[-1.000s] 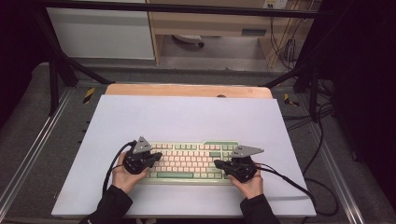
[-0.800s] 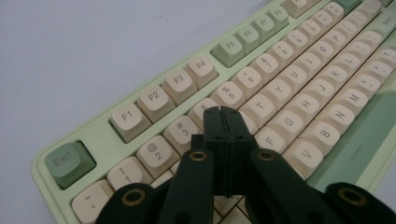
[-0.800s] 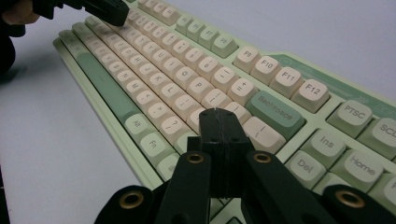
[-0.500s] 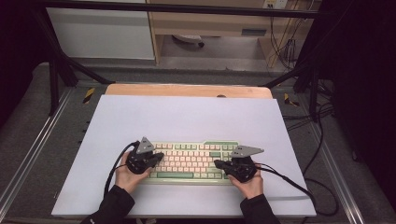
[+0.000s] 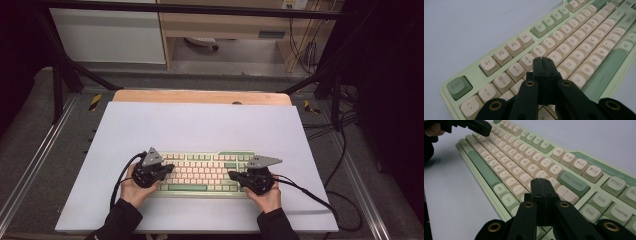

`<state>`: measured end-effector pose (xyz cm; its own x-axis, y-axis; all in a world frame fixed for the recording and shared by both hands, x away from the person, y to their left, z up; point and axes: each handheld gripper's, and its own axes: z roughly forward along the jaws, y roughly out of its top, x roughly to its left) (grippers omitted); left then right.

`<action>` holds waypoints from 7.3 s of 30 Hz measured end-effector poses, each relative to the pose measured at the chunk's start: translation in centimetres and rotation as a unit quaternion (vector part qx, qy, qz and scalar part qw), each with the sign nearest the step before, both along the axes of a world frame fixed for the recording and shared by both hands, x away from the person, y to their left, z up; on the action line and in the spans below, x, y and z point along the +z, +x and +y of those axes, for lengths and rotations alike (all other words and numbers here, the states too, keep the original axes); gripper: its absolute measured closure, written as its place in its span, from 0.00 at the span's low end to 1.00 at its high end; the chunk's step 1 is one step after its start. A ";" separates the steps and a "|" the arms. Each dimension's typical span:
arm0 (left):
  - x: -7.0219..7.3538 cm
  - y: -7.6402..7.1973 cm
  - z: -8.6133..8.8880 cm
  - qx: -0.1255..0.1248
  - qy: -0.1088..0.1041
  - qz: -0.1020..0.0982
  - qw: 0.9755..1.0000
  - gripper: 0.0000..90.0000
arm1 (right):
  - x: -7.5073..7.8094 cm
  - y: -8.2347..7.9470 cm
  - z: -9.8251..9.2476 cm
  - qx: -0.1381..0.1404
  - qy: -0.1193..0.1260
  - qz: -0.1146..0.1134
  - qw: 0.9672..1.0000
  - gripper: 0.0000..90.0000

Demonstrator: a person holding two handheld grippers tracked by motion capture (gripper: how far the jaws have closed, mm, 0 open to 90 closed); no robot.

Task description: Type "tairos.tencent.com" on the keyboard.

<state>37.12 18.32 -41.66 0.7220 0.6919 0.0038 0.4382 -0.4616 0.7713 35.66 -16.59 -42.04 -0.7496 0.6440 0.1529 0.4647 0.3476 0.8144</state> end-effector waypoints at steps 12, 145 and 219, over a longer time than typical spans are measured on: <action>0.3 -1.7 2.4 0.001 -0.013 0.000 1.000 1.00 | 0.5 0.4 2.5 0.022 0.005 -0.003 1.000 1.00; -0.9 1.0 -3.8 -0.022 0.009 0.011 1.000 1.00 | -0.2 0.0 0.4 0.007 -0.010 0.005 1.000 1.00; 0.0 -2.5 2.6 -0.006 -0.018 0.002 1.000 0.99 | -0.1 0.5 4.0 0.035 -0.023 0.000 0.999 1.00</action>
